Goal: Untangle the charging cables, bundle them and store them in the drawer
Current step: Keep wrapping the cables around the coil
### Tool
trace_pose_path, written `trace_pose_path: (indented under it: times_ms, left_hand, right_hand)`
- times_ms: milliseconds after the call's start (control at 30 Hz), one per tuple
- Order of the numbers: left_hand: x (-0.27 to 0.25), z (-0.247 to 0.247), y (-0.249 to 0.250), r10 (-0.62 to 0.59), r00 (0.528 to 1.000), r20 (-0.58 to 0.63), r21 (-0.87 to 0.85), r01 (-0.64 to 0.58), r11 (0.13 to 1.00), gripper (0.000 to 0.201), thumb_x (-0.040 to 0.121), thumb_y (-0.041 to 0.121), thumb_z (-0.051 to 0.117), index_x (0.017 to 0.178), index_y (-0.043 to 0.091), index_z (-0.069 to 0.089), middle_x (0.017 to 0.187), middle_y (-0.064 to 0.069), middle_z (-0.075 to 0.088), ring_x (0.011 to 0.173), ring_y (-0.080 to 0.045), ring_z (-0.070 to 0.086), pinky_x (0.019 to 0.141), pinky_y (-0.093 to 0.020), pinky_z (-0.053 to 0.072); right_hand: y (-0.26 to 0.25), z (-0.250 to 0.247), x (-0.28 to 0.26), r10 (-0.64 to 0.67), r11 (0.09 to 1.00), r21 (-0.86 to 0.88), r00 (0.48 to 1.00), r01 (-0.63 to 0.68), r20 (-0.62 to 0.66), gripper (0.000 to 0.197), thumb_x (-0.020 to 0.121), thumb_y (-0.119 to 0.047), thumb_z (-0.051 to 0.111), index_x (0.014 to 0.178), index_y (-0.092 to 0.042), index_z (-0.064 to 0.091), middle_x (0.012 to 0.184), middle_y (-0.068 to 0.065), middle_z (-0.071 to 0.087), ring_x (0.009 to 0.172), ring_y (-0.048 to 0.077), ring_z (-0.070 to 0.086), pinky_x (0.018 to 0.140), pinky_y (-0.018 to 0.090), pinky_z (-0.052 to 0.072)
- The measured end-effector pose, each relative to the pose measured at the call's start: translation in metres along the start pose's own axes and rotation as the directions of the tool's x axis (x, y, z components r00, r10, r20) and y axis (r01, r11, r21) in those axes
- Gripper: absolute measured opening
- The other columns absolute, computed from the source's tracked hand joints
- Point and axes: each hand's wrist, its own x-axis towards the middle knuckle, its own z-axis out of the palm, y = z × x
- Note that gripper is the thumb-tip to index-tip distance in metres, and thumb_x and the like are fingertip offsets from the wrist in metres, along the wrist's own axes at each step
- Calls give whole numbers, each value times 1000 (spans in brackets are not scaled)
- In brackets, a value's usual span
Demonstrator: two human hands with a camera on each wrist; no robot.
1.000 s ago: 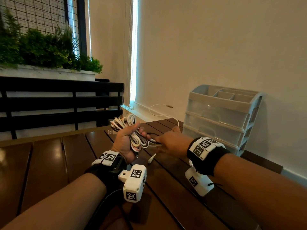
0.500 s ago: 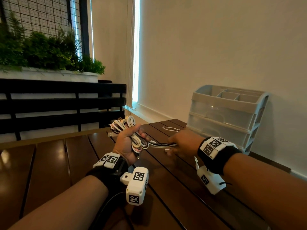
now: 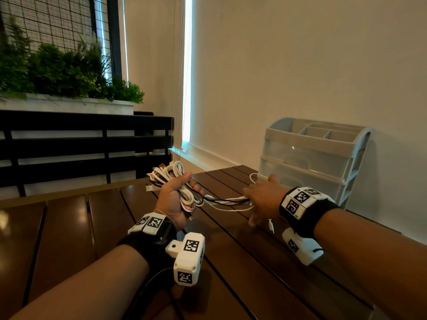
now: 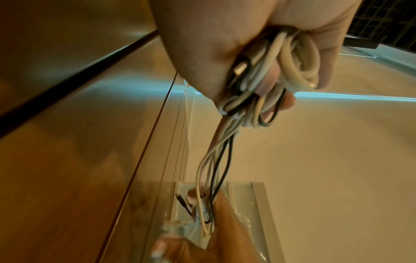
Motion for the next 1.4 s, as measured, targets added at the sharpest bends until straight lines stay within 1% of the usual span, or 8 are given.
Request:
trace_pose_path:
  times_ms: [100,200,300,400,800,1067,1267,1400]
  left_hand:
    - [1,0,-3,-4,1000,1,24,4,1000,20,77,17,58,60,9,54,53,-4,48,47,-18,50,55,-28,49]
    - [-2,4,-6,-26,999,28,22,25,999,38,90,15,50,52,10,58,51,-4,48,46,-16,51,56,-29,47]
    - [-8,10,-6,-79,993,88,11,78,997,41,94,18,43,55,8,55,52,-5,49,46,-16,53,55,-27,48]
    - [-11,9,-2,-89,994,66,24,87,996,47,96,18,42,53,7,57,51,-6,52,48,-19,57,56,-27,54]
    - [-4,3,-5,-287,955,-73,334,294,896,10,67,4,61,74,7,54,59,-7,53,51,-16,56,64,-31,49]
    - [-9,8,-14,-392,918,-61,437,378,816,11,68,1,58,58,6,62,59,-9,59,61,-21,61,75,-38,49]
    - [-11,8,-18,-462,883,-76,548,424,721,35,65,3,61,98,-7,66,86,-24,65,70,-33,65,70,-37,55]
    - [-12,8,-21,-495,867,-46,543,438,716,31,68,0,61,97,-7,69,94,-27,65,76,-36,64,75,-40,53]
  right_hand:
    - [-10,-16,-8,-72,982,174,997,69,8,108,59,-68,75,146,-32,22,152,-1,32,141,23,26,113,57,11]
    - [-42,-35,-11,-125,900,405,985,164,-120,111,65,-63,74,150,-30,11,156,-2,27,144,19,23,117,54,-1]
    - [-71,-35,0,-129,790,573,973,218,-191,70,80,-43,71,136,-19,37,130,2,58,121,21,53,111,44,26]
    - [-70,-31,2,-166,691,679,969,247,-183,13,90,-31,61,88,-18,59,79,-1,67,75,13,62,78,32,46]
    - [-51,-22,-1,-305,945,129,952,300,19,40,98,-42,43,106,-8,62,97,12,66,78,23,55,69,30,37]
    - [-44,-33,-2,-306,942,155,951,298,30,16,92,-25,55,88,-12,63,73,1,57,71,21,54,68,30,42]
    - [-46,-41,-6,-270,940,219,963,262,6,28,81,-14,64,60,-20,47,59,-3,49,54,13,48,56,25,46]
    - [-42,-46,-9,-271,931,235,961,278,-64,34,79,-18,70,60,-15,43,58,-4,45,51,8,42,47,17,33]
